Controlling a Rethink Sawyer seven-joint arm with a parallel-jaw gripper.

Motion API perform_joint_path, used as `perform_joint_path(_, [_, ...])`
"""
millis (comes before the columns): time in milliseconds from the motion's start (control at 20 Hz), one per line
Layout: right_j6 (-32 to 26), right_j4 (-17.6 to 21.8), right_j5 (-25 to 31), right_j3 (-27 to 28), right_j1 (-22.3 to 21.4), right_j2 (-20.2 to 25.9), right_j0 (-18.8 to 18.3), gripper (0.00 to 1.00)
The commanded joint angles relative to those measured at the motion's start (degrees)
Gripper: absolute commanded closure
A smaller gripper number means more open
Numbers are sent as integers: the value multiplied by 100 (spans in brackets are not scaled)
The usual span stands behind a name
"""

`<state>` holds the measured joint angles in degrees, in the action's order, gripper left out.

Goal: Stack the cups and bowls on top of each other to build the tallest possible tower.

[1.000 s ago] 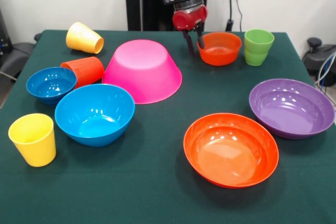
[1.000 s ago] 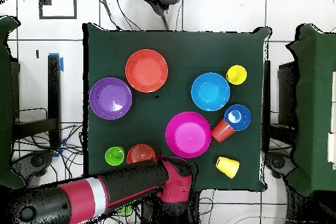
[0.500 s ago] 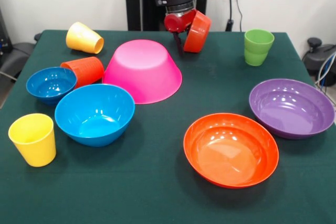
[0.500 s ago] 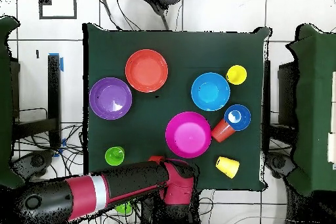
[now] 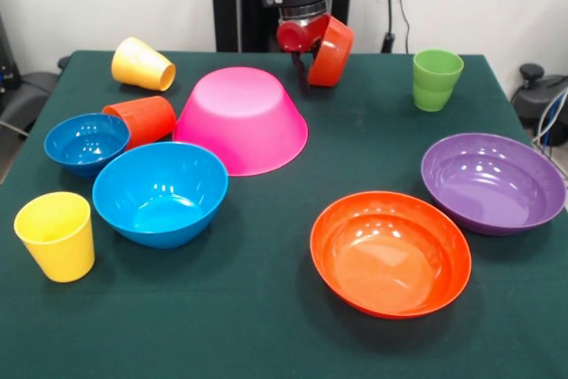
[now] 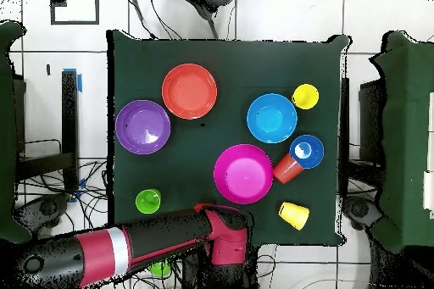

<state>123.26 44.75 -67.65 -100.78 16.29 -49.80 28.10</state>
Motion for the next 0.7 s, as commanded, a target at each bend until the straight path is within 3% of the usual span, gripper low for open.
perform_joint_path(50, [-1300, -123, 322, 710, 369, 569, 60, 0])
perform_joint_path(700, [-1248, -180, 335, 738, 427, 531, 101, 0])
